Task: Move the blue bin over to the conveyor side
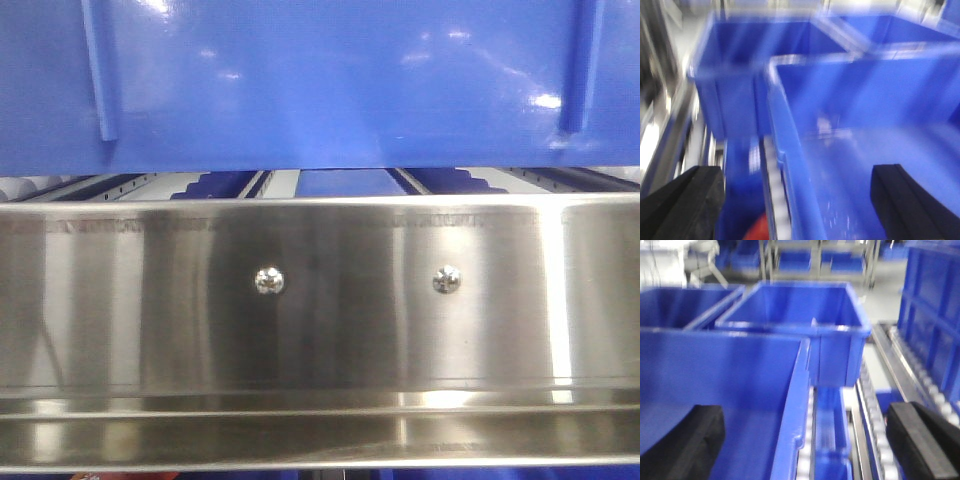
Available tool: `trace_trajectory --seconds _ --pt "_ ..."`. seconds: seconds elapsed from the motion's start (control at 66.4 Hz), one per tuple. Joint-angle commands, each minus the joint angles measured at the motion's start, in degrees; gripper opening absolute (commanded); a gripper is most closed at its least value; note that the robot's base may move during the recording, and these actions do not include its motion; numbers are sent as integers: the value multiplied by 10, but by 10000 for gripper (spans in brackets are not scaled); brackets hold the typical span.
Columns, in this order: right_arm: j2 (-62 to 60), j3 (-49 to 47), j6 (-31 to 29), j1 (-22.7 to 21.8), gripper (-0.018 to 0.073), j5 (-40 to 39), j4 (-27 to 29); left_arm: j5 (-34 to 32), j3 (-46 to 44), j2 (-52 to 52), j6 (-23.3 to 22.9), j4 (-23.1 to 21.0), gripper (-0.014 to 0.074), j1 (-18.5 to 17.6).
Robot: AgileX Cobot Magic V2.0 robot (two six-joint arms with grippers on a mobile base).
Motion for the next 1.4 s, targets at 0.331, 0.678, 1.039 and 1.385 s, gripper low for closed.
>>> trace_trajectory --seconds 0.331,0.678,1.039,1.385 --pt "113 -148 -8 -1 570 128 41 171 -234 191 -7 9 498 -5" --pt "207 -232 -8 -1 570 251 38 171 -283 266 0 54 498 -5" --pt "273 -248 -8 -1 570 251 -45 171 -283 276 2 48 498 -4" --pt "299 -259 -16 62 570 251 -99 171 -275 256 5 48 498 -4"
